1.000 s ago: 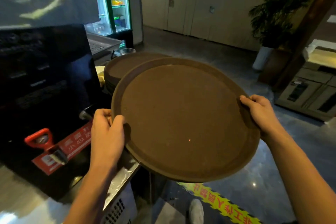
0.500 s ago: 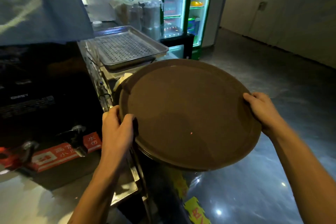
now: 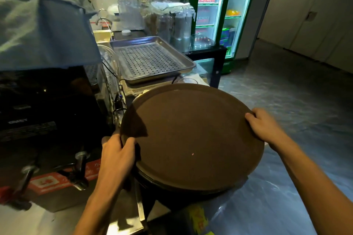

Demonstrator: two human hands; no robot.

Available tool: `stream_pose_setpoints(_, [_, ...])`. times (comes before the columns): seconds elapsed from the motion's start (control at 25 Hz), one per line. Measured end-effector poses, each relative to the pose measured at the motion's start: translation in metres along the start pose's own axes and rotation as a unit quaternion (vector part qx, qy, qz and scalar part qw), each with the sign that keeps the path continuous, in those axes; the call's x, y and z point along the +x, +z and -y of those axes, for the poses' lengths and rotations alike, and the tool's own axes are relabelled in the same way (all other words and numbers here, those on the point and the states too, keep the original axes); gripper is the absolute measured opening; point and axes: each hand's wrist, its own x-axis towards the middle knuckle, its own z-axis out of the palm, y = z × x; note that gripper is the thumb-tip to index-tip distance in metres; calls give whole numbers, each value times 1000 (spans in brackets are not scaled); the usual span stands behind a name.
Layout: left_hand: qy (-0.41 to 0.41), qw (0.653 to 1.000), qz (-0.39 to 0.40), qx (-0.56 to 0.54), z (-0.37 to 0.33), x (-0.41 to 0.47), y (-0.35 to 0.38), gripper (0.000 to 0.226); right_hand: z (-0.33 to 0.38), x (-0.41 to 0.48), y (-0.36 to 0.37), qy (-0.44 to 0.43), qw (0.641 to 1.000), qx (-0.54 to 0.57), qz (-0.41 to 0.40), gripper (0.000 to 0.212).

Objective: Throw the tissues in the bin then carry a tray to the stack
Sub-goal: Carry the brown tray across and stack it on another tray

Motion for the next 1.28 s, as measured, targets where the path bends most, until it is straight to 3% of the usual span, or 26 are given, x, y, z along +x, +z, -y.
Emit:
stream_pose_setpoints(0.16, [40,997,21,60,-2,2,-3,20,-3,8,4,-21,995,-94,-9,29])
stream_pose_setpoints(0.4, [60,996,18,67,0,1,-1,22,-3,3,6,-31,983,-175,-32,32])
stream_pose_setpoints(0.68, [45,999,16,15,9,-1,0,19,-8,-9,11,-2,997,14,-71,24])
stream_pose_setpoints(0.88, [69,997,36,17,5,-9,-8,5,-10,-33,15,6,990,113,-90,26])
stream_pose_setpoints(1.12, [146,984,74,69,-11,-33,-26,62,11,-97,17,28,979,145,-141,40])
stream_pose_setpoints(1.28, [254,955,124,90,-2,-34,-40,64,35,-156,30,60,972,146,-173,52])
